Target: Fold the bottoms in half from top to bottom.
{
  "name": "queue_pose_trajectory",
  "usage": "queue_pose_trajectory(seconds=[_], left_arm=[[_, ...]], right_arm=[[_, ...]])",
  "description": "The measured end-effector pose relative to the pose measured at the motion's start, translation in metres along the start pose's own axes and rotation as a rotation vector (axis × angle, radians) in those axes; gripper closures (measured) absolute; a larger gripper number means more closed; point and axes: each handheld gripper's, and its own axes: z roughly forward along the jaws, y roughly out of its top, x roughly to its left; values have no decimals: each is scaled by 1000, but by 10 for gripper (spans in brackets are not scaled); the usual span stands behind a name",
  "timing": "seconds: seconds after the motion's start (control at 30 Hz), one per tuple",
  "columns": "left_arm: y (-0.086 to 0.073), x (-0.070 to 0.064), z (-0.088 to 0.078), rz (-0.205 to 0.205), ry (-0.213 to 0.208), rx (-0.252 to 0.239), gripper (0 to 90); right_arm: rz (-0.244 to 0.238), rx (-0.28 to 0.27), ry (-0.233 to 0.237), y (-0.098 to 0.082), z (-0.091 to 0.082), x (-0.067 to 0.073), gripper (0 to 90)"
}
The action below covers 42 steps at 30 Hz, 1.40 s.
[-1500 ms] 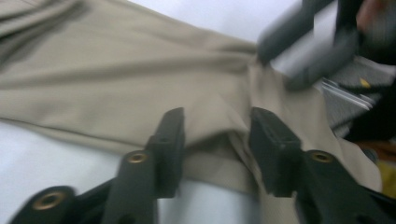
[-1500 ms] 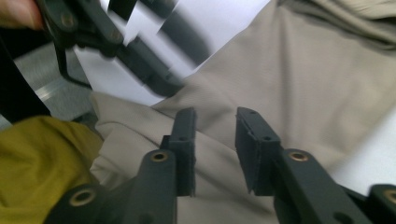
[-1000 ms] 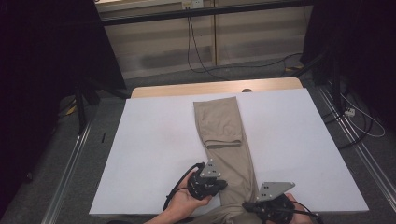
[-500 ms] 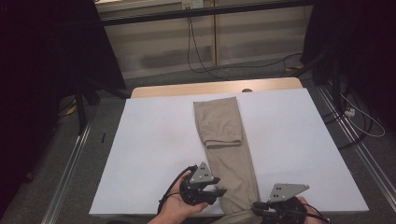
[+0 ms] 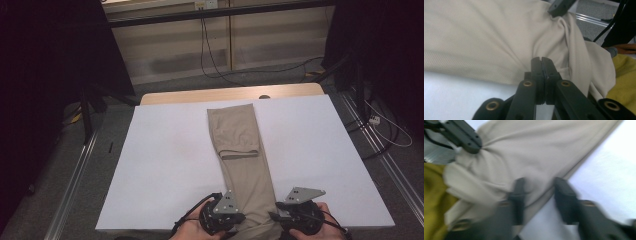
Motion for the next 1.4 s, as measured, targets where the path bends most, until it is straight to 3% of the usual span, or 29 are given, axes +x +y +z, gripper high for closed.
queue_pose_trajectory(seconds=[0.03,0.07,0.13,0.17,0.23,0.3,0.33,0.37,0.43,0.47,0.6,0.7,0.87,0.9,0.97,1.03,1.07,1.13,1.23,1.27,1.4], left_arm=[[0,-1,-1,-6,-16,-3,899],[-1,-2,-3,-32,-17,0,899],[-4,0,-6,-82,-29,-1,890],[-4,2,-9,-84,-49,6,871],[-6,1,-13,-138,-77,-3,803],[-9,-2,-17,-122,-62,-4,707],[-8,0,-20,-98,-30,3,655],[-7,1,-21,-119,-8,-26,594],[-3,15,-27,-120,34,-61,531],[-1,24,-29,-125,83,-77,477],[3,61,-31,-167,204,-118,369],[5,90,-27,-219,248,-126,282],[15,122,-19,-217,332,-138,292],[17,128,-18,-223,340,-163,310],[22,141,-14,-240,357,-162,346],[25,152,-7,-225,387,-153,387],[26,157,-3,-223,391,-149,399],[27,166,5,-210,392,-141,396],[28,171,15,-202,399,-120,383],[28,173,16,-196,401,-109,419],[31,178,16,-235,383,-124,621]], right_arm=[[8,2,22,-1,-1,0,801],[15,5,64,-1,-2,1,868],[9,11,59,-2,-3,5,878],[5,17,70,-2,-4,6,882],[18,25,88,-3,-5,5,875],[21,24,97,-2,-6,4,779],[22,12,95,-1,-6,2,730],[20,-9,98,2,-6,-1,691],[30,-56,94,10,-7,-8,607],[31,-74,91,15,-7,-13,597],[8,-155,66,41,0,-34,542],[-6,-194,39,65,12,-53,522],[-26,-203,-8,97,37,-80,525],[-28,-196,-26,102,43,-85,536],[-32,-197,-21,112,55,-93,576],[-52,-187,-21,117,64,-96,589],[-66,-184,-33,119,68,-97,596],[-49,-188,-24,123,75,-101,619],[-61,-188,-25,126,82,-102,619],[-65,-181,-28,125,85,-102,613],[-78,-152,-30,121,93,-105,584]])
